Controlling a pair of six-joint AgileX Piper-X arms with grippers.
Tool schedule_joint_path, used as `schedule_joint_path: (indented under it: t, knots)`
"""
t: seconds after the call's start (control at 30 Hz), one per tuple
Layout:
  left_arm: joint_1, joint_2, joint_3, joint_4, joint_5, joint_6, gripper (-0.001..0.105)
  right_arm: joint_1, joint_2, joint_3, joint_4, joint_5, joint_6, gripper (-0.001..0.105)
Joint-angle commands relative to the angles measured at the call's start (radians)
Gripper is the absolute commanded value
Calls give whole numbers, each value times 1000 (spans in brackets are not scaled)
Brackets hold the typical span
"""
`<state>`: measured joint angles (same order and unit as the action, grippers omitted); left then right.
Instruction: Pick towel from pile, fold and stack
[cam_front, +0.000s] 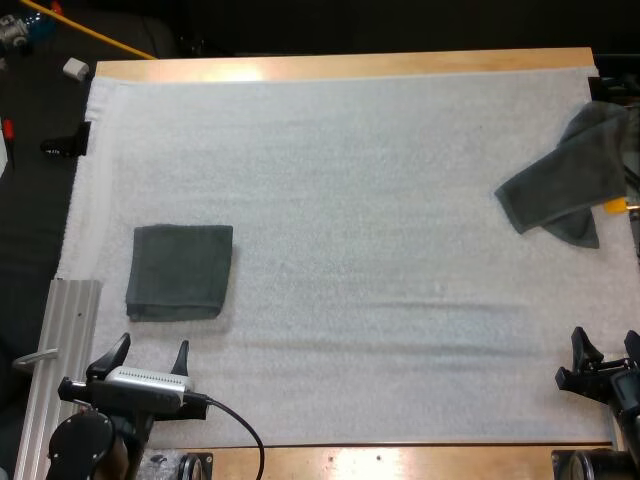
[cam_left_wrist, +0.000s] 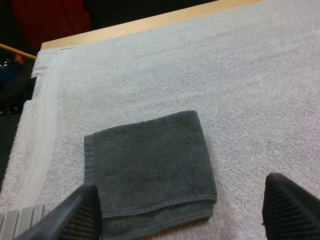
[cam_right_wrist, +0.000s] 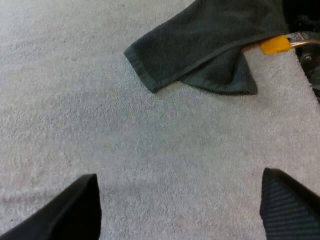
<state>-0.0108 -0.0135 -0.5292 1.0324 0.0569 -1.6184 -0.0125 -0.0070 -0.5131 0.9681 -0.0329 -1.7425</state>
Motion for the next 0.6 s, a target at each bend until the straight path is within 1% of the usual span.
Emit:
schedule_joint_path:
  t: [0.0, 0.13, 0.2, 0.4, 0.57]
  knots:
    - [-2, -141, -2, -9, -1, -9, 65, -1, -39, -12, 8, -1, 2, 64]
    - [-1, -137, -14, -10, 16, -15, 65, -1, -24, -43, 18, -21, 12, 64]
    - [-1, -127, -24, -10, 37, -23, 65, 0, -7, -63, 25, -39, 21, 64]
    - [-3, -83, -64, -18, 110, -46, 65, -1, 73, -141, 57, -118, 29, 65]
    - [-9, -28, -97, -18, 190, -53, 65, 0, 157, -206, 74, -186, 22, 65]
